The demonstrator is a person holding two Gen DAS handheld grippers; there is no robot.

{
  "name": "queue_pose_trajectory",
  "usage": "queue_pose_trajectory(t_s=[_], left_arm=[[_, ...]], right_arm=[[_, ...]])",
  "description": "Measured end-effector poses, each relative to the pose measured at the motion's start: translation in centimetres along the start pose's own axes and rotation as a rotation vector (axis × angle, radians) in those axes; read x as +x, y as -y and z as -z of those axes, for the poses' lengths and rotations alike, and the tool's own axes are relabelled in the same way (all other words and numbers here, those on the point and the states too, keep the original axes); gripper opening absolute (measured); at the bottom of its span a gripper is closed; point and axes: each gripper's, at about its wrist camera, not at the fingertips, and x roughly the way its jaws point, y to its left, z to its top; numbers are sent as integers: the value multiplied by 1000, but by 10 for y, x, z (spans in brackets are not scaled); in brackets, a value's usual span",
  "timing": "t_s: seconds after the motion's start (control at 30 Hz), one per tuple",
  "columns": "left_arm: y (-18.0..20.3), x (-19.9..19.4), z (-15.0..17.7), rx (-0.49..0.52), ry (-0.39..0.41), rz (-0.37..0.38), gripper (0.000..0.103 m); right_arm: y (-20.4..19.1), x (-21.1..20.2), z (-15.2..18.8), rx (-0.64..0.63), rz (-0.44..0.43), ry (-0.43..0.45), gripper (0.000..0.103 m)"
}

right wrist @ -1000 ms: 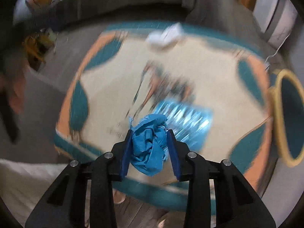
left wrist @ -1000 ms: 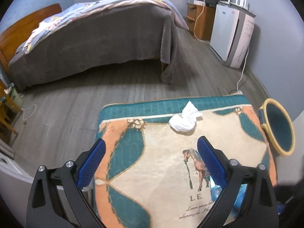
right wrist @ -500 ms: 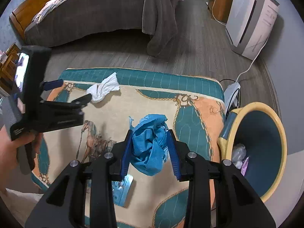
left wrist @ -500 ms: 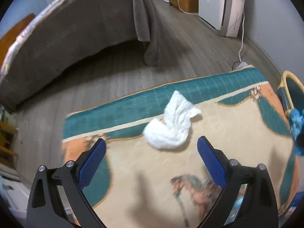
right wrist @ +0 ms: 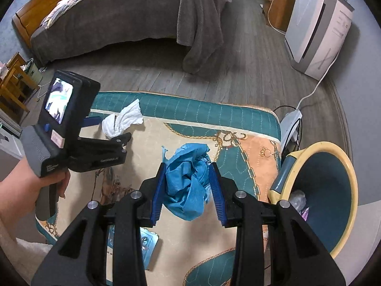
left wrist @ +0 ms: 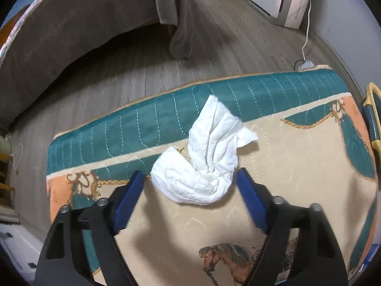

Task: Collect trash
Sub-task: 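Grasp the blue crumpled paper with the right tool while the left tool grasps the white tissue, then carry the blue paper and white tissue over the bin with both tools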

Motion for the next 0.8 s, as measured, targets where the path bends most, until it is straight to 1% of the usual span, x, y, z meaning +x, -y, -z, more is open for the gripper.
queue_pose_trajectory(t_s=[0.07,0.1,0.13,0.17,0.27,0.33,0.53,0.6,0.8], left_arm=[[-1,-2,2,-8,-1,32,61],[1,-3,2,-1,0,48,45],[5,-7,3,19,2,65,27],[8,-9,3,28,2,70,22],[15,-20,7,50,27,59,19],[21,-29,8,68,53,50,18],[33,-60,10,91,122,55,18],[42,-77,12,113,152,55,18],[70,-120,14,133,236,98,18]], right_arm=[[1,-2,1,2,0,2,35],[1,-4,2,3,1,3,35],[2,-5,3,5,1,4,35],[2,-6,4,6,1,6,35],[4,-11,6,9,0,12,35],[4,-15,9,8,-2,16,35],[7,-24,15,9,-10,26,35],[15,-26,18,32,-16,29,35],[40,-35,22,120,-16,50,35]])
